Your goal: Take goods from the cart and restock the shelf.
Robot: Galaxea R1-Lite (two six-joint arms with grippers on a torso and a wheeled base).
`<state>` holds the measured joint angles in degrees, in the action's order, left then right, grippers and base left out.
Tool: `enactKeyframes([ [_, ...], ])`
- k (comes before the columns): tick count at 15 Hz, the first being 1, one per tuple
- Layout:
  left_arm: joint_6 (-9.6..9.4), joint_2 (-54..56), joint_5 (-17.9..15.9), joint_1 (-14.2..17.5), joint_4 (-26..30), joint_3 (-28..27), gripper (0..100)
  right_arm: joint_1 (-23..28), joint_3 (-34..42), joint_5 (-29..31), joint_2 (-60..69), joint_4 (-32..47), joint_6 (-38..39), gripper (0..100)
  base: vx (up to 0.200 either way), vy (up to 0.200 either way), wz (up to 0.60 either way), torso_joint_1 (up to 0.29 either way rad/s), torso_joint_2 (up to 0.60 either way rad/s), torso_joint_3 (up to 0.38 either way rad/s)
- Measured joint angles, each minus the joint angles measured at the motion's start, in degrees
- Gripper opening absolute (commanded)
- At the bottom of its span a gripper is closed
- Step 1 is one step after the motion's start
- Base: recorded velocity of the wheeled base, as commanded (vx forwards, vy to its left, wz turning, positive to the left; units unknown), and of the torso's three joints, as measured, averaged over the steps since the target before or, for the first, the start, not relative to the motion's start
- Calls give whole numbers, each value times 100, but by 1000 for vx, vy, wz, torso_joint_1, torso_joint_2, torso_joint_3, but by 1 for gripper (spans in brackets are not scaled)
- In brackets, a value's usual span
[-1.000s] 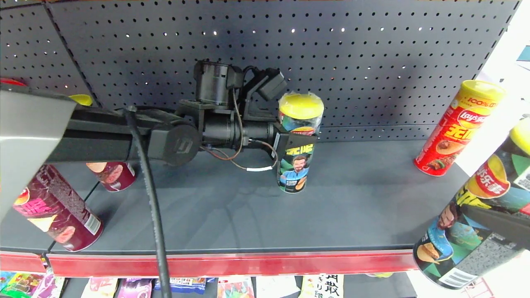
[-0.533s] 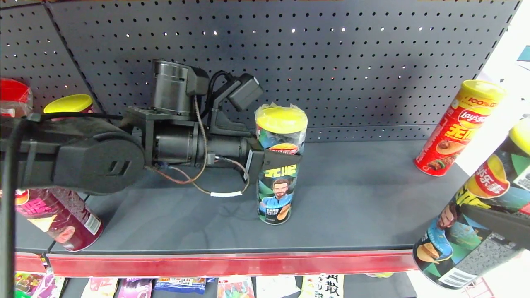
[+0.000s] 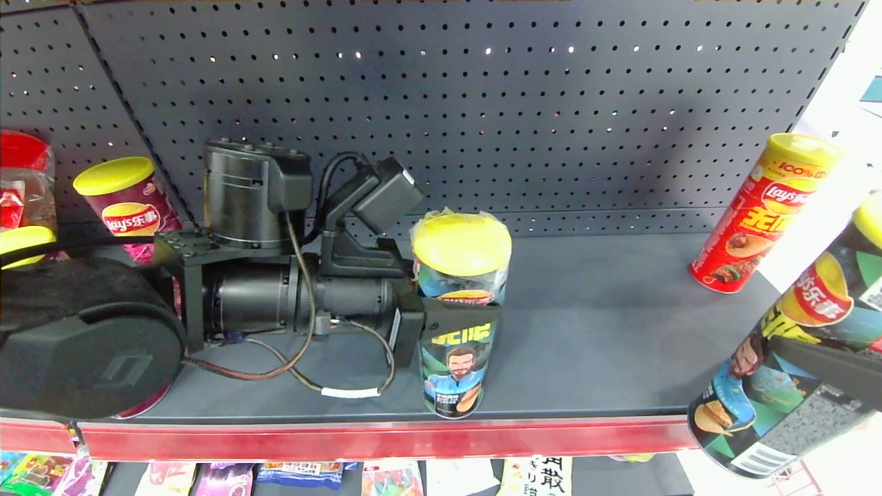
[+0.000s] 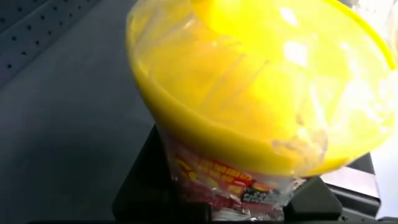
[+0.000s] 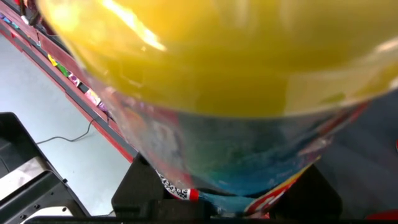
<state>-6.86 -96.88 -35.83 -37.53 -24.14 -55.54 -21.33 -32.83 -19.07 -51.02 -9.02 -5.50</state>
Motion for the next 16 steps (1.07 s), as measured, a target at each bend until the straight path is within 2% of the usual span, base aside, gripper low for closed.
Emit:
enactKeyframes([
  [5, -9, 96, 46, -17, -5, 116, 0, 1, 11, 0, 9, 0, -2, 0, 0, 0, 0, 0, 0, 0],
  [12, -20, 286, 88, -15, -60, 551, 0, -7, -77, -6, -116, -12, -2, 0, 0, 0, 0, 0, 0, 0],
  [13, -20, 297, 85, -9, -52, 571, 100, -5, -151, -4, -182, -30, -2, 0, 0, 0, 0, 0, 0, 0],
  [16, -2, 295, 94, 2, 13, 599, 100, -7, -369, -1, -452, -30, -7, 0, 0, 0, 0, 0, 0, 0],
])
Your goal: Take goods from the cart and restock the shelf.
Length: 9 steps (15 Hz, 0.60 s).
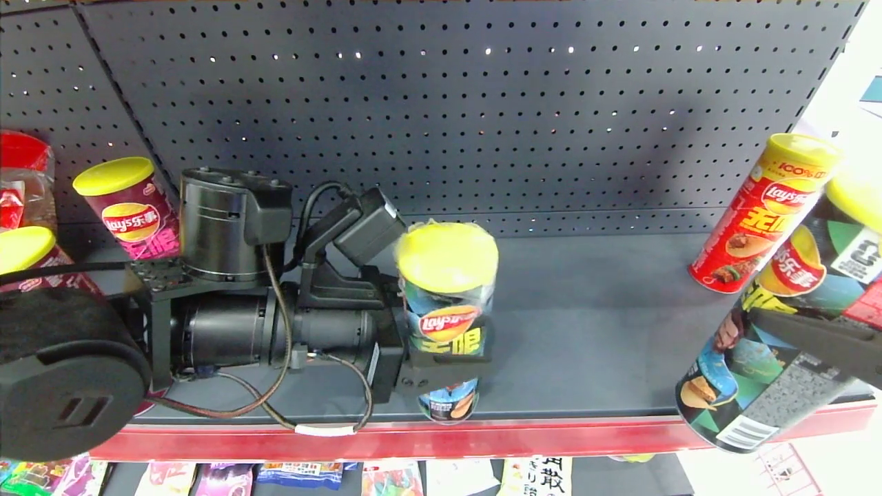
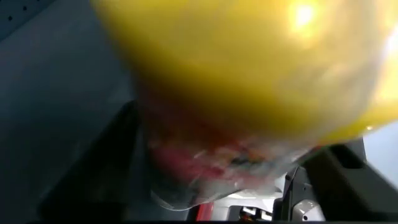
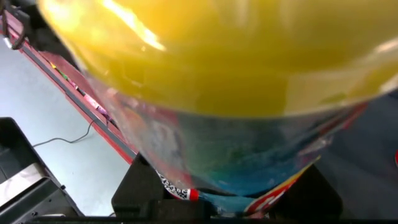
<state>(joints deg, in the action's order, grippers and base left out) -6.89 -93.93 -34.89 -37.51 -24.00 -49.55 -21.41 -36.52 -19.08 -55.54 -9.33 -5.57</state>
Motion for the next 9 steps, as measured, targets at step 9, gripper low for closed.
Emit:
enactKeyframes([
  [9, 27, 496, 361, 46, -901, 1442, 100, -163, -1076, -13, -2003, -818, -88, 0, 0, 0, 0, 0, 0, 0],
])
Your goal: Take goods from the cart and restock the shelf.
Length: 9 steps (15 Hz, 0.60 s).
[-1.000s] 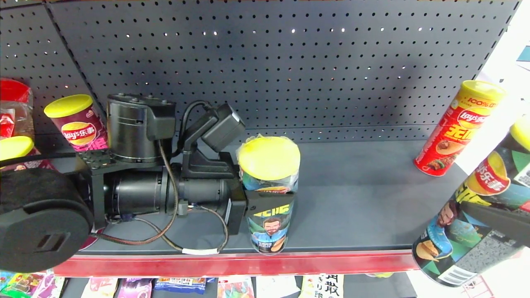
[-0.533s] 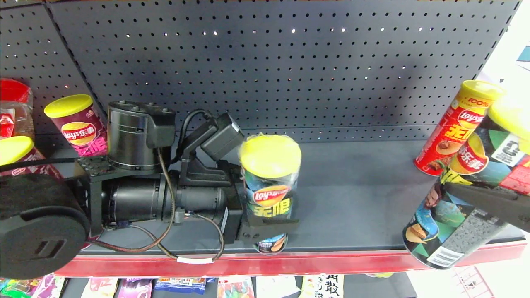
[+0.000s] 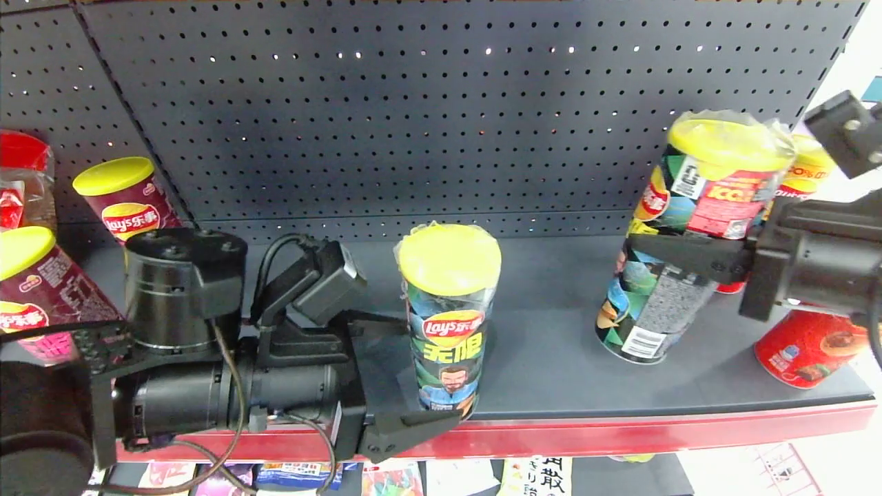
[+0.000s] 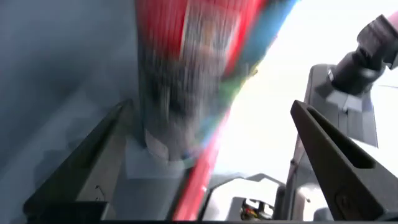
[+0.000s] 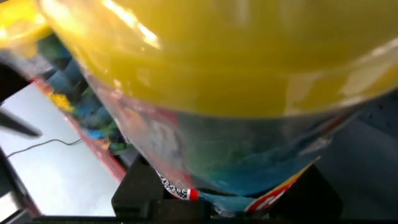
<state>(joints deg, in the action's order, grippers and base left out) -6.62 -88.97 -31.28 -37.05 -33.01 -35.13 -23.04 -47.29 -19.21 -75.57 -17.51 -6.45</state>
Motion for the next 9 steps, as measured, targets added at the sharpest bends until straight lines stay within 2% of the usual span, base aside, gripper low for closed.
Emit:
enactKeyframes([
  [4, 13, 538, 39, 205, -139, 890, 100, -177, -299, 33, -1106, -874, -11, 0, 0, 0, 0, 0, 0, 0],
  [7, 6, 1022, 93, 411, -137, 1408, 100, -388, -681, 101, -1729, -1070, -15, 0, 0, 0, 0, 0, 0, 0],
  [9, 5, 1458, 325, 550, -100, 1741, 100, -564, -1009, 118, -2093, -1090, -15, 0, 0, 0, 0, 0, 0, 0],
])
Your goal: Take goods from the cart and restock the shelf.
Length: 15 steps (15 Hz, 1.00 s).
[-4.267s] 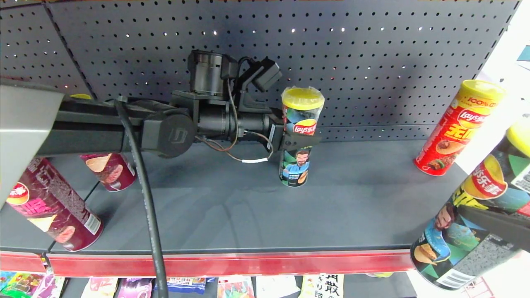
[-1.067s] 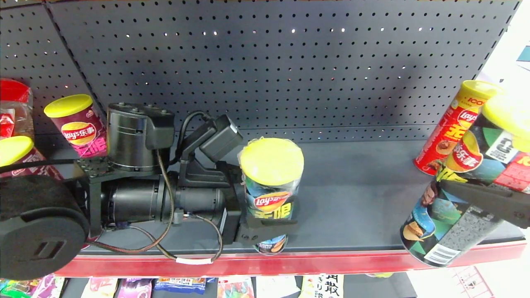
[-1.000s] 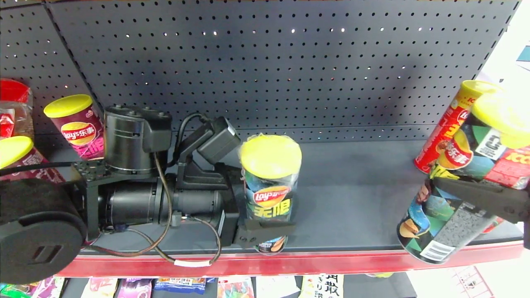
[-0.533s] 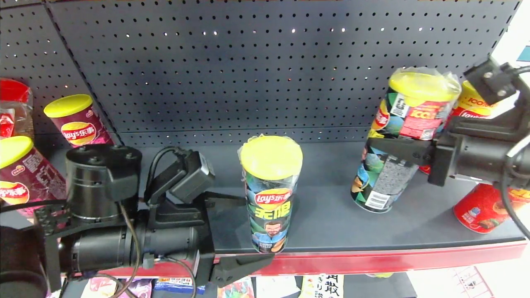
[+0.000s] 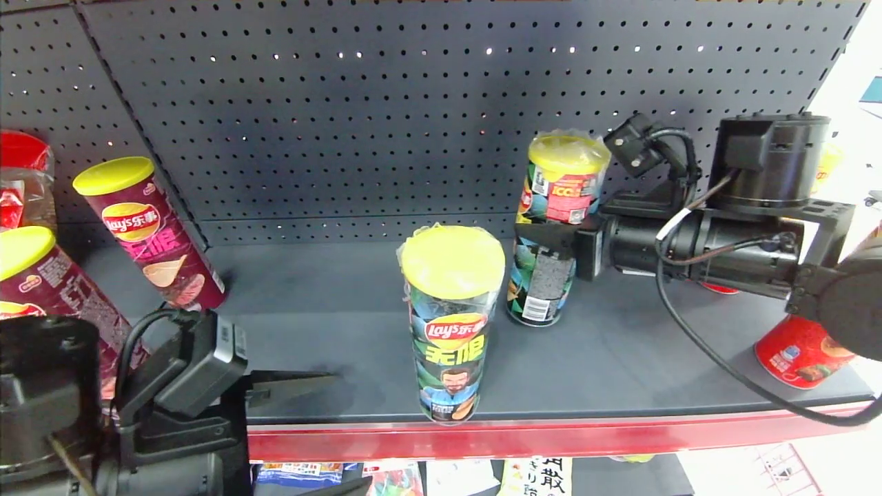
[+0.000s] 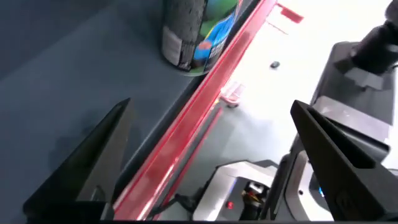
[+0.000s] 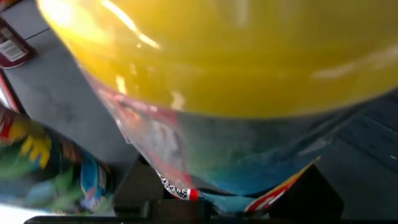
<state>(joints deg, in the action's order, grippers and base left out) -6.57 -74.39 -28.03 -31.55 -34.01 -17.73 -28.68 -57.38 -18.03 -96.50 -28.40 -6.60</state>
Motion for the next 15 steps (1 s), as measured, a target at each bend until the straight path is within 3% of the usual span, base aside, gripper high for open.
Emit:
enactKeyframes([
  [3, 1, 564, 556, 82, 418, 161, 100, -257, -483, 2, -413, -6, 0, 0, 0, 0, 0, 0, 0, 0],
  [5, 1, 768, 747, 145, 467, 166, 100, -354, -756, -2, -617, -4, 2, 0, 0, 0, 0, 0, 0, 0],
  [15, -2, 975, 791, 193, 460, 150, 100, -585, -1045, 73, -1078, 13, 35, 0, 0, 0, 0, 0, 0, 0],
])
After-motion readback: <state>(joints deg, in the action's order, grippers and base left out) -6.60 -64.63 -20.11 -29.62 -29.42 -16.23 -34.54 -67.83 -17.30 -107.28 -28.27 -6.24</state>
